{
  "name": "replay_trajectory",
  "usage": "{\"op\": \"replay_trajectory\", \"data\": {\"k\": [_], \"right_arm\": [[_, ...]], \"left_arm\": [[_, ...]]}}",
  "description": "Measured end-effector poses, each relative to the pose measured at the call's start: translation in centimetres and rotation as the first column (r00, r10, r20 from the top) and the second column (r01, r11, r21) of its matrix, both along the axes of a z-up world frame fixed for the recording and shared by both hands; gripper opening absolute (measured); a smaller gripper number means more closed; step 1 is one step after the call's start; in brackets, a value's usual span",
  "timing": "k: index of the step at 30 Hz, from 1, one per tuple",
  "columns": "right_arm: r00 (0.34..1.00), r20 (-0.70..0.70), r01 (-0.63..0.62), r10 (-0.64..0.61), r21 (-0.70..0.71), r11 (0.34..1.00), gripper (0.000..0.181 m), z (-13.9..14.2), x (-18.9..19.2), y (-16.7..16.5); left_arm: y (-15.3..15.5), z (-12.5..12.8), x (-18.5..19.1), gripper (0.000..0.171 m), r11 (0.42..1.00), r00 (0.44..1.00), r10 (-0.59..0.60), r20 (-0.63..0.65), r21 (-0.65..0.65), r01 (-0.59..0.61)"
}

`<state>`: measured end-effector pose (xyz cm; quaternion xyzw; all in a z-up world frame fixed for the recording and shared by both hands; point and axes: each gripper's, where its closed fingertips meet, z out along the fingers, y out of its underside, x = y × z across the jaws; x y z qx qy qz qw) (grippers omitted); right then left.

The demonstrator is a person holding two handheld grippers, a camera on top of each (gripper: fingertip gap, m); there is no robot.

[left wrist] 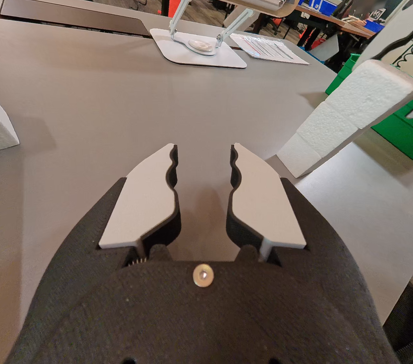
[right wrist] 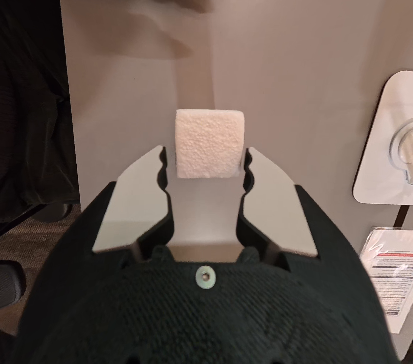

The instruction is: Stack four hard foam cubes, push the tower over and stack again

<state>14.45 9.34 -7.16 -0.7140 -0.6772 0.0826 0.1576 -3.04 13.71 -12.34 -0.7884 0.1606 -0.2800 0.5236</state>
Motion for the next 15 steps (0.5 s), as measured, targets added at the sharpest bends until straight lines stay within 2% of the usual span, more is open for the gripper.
{"op": "replay_trajectory", "data": {"k": [2, 7, 11, 15], "right_arm": [[1.0, -0.01, 0.005, -0.005, 0.017, 1.0, 0.08, 0.0, -0.2, 0.2], [0.992, -0.13, 0.01, -0.005, 0.037, 0.999, 0.085, 2.3, -1.6, 0.1], [0.953, -0.301, -0.014, 0.041, 0.092, 0.996, 0.083, 6.6, -5.2, -0.1], [0.878, -0.46, -0.12, 0.133, 0.058, 0.991, 0.078, 10.8, -10.9, -0.9]], "left_arm": [[0.0, 0.0, 0.0, 0.046, 1.0, 1.0, 0.0, 0.001, 0.0, 0.0], [0.0, 0.0, 0.0, 0.046, 1.0, 1.0, 0.002, 0.002, -0.001, -0.002], [0.4, 0.2, -0.4, 0.046, 1.0, 1.0, 0.024, 0.001, 0.016, -0.024], [1.3, 1.3, -2.2, 0.046, 0.991, 0.993, 0.116, 0.017, 0.057, -0.117]]}}
